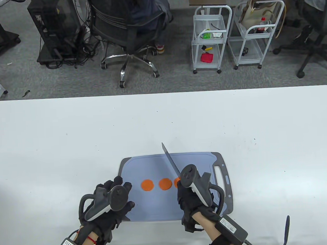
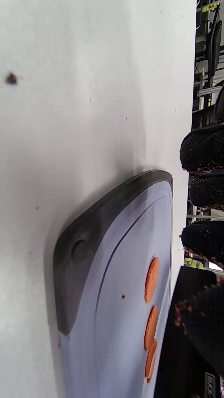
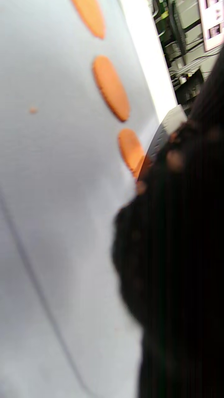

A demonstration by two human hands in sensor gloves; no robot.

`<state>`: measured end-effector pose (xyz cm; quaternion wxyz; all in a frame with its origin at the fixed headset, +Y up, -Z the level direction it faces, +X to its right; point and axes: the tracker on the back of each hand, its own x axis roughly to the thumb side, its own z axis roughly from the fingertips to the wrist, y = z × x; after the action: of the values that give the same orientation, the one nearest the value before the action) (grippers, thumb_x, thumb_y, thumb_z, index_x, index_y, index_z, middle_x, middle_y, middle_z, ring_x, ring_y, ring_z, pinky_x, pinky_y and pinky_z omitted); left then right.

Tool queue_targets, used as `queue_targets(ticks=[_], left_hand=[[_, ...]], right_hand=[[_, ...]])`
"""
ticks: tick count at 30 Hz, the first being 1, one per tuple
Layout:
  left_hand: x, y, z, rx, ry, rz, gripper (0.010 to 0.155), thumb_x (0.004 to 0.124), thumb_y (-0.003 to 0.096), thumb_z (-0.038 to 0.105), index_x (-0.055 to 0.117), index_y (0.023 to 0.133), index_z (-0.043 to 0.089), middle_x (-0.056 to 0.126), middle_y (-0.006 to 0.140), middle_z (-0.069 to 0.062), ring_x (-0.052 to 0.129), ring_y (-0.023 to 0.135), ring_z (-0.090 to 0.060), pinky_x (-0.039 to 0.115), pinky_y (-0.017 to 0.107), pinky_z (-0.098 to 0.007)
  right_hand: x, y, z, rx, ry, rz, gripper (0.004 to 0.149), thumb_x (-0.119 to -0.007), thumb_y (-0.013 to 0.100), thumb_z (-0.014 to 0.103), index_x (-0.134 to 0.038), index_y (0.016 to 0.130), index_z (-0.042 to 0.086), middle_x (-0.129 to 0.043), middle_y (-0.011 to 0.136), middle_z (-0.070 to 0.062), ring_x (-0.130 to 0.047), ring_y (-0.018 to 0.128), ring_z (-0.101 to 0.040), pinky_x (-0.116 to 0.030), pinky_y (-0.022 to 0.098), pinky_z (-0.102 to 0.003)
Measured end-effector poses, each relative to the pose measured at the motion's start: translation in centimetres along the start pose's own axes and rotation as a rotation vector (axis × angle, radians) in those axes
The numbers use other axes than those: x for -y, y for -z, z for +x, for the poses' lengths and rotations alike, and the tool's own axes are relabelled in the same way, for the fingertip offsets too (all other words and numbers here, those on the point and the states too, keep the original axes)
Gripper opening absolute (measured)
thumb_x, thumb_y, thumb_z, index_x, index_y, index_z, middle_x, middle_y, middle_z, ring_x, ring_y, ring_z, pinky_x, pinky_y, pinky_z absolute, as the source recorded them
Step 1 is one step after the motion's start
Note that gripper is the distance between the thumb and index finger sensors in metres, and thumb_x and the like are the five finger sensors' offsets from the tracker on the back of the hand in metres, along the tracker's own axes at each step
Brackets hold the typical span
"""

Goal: Chop plasticine discs into granules with repetitive downward strikes

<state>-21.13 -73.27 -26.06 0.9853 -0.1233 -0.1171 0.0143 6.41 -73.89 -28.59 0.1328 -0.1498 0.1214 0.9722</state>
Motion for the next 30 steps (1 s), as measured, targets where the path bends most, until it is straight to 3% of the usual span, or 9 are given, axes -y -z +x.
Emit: queue_targets(ticks=[4, 9, 12, 17, 24, 28, 30], left_hand=[[0.0, -0.1, 0.2, 0.004, 0.012, 0.002, 0.075, 0.062, 0.038, 0.063, 0.059, 0.108, 0.035, 0.05, 0.124, -0.012, 0.064, 0.107, -0.046, 0.047, 0.075, -0.066], [-0.2, -0.4, 0.2, 0.001, 0.0, 0.014, 0.075, 0.062, 0.0379, 0.063, 0.059, 0.108, 0.035, 0.05, 0.124, -0.012, 0.065, 0.107, -0.045, 0.047, 0.075, -0.066], [-0.2, -0.3, 0.1, 0.003, -0.002, 0.013, 0.076, 0.062, 0.0378, 0.063, 0.059, 0.108, 0.035, 0.05, 0.124, -0.012, 0.064, 0.107, -0.046, 0.047, 0.075, -0.066], [-0.3, -0.2, -0.1, -0.001, 0.0, 0.012, 0.075, 0.062, 0.0379, 0.063, 0.059, 0.108, 0.035, 0.05, 0.124, -0.012, 0.064, 0.107, -0.046, 0.047, 0.075, -0.066], [-0.1, -0.3, 0.3, 0.005, 0.019, 0.0, 0.076, 0.062, 0.038, 0.063, 0.059, 0.108, 0.034, 0.049, 0.124, -0.012, 0.064, 0.107, -0.046, 0.047, 0.075, -0.066], [0.0, -0.4, 0.4, 0.014, 0.016, 0.001, 0.076, 0.062, 0.038, 0.063, 0.059, 0.108, 0.035, 0.049, 0.124, -0.012, 0.064, 0.107, -0.046, 0.047, 0.075, -0.066], [0.1, -0.4, 0.5, 0.02, 0.016, -0.009, 0.076, 0.062, 0.0379, 0.063, 0.059, 0.108, 0.034, 0.05, 0.124, -0.012, 0.064, 0.107, -0.046, 0.047, 0.075, -0.066]], right_hand=[[-0.9, 0.9, 0.3, 0.005, 0.036, -0.059, 0.051, -0.078, 0.048, 0.05, -0.084, 0.076, 0.008, -0.099, 0.038, 0.0, -0.106, -0.003, -0.012, -0.095, 0.005, -0.041], [-0.4, 2.1, 1.3, -0.007, 0.051, -0.04, 0.051, -0.076, 0.048, 0.05, -0.085, 0.077, 0.009, -0.1, 0.04, 0.0, -0.107, -0.001, -0.011, -0.095, 0.006, -0.04], [0.4, 1.2, 1.2, 0.029, 0.065, -0.107, 0.051, -0.076, 0.048, 0.05, -0.086, 0.077, 0.009, -0.1, 0.04, -0.001, -0.107, -0.001, -0.012, -0.095, 0.006, -0.04], [0.2, -0.2, 0.4, -0.015, 0.027, -0.053, 0.051, -0.076, 0.049, 0.049, -0.086, 0.077, 0.008, -0.1, 0.04, -0.002, -0.107, -0.001, -0.013, -0.095, 0.006, -0.041], [-0.9, 1.1, 1.2, -0.028, 0.032, -0.055, 0.051, -0.077, 0.048, 0.05, -0.084, 0.077, 0.008, -0.099, 0.039, 0.0, -0.106, -0.002, -0.011, -0.095, 0.005, -0.041], [-0.4, 1.9, 0.9, -0.026, 0.095, -0.018, 0.051, -0.076, 0.049, 0.05, -0.085, 0.077, 0.008, -0.1, 0.04, -0.001, -0.107, -0.001, -0.012, -0.095, 0.006, -0.04], [0.5, 0.9, 0.7, 0.003, 0.109, -0.08, 0.051, -0.075, 0.049, 0.049, -0.085, 0.077, 0.008, -0.1, 0.04, -0.001, -0.107, 0.0, -0.013, -0.095, 0.006, -0.041]])
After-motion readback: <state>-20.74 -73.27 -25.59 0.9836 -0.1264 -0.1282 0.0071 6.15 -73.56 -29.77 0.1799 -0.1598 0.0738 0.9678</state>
